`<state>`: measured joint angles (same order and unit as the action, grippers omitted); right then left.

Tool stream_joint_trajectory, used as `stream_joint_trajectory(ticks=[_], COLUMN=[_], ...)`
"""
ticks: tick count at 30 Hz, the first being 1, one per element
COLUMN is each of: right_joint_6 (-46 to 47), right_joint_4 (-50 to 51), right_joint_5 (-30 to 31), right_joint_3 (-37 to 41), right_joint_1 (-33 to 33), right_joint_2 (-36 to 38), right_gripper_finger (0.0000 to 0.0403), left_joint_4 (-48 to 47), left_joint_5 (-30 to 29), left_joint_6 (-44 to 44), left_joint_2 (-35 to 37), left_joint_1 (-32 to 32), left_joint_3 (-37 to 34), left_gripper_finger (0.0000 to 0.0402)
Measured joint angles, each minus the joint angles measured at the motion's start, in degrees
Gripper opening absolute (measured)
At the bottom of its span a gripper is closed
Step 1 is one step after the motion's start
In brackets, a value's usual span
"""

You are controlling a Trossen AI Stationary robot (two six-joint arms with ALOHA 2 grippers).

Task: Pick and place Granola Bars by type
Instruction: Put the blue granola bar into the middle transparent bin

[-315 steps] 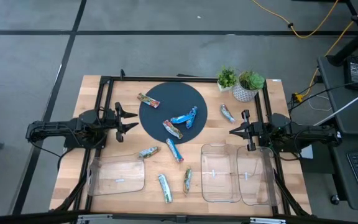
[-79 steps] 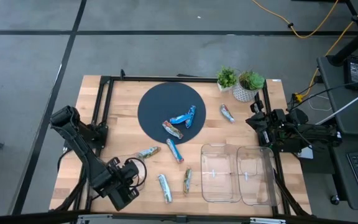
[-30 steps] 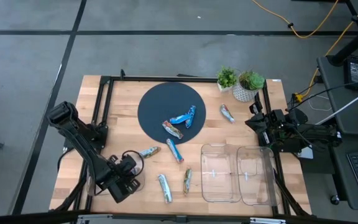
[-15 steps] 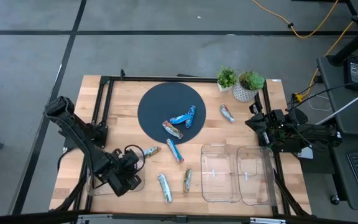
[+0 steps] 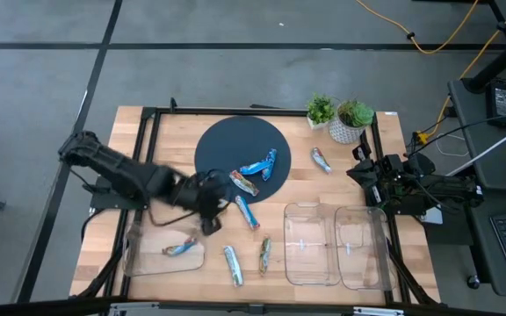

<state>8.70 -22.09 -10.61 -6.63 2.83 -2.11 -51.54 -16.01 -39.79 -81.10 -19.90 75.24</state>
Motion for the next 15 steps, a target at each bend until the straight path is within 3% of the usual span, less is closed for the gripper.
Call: stream_joint_trajectory(ticks=[6,15], right_joint_6=[-0.12,-1.52], right_joint_4=[0.02,0.88], right_joint_5=[0.04,0.60], right_joint_3=[0.00,0.00], right_joint_1=[0.00,0.01], right_joint_2=[0.00,0.00], right_gripper_finger=[0.0018,0.0018], left_joint_4=[9.36,17.31], left_joint_5=[6.40,19.13], left_joint_6=[15.81,26.86], left_joint_2=[-0.74,-7.33], left_joint_1=[12.54,26.69], left_joint_3=[0.11,0.11], left_gripper_finger=[0.0093,0.0112])
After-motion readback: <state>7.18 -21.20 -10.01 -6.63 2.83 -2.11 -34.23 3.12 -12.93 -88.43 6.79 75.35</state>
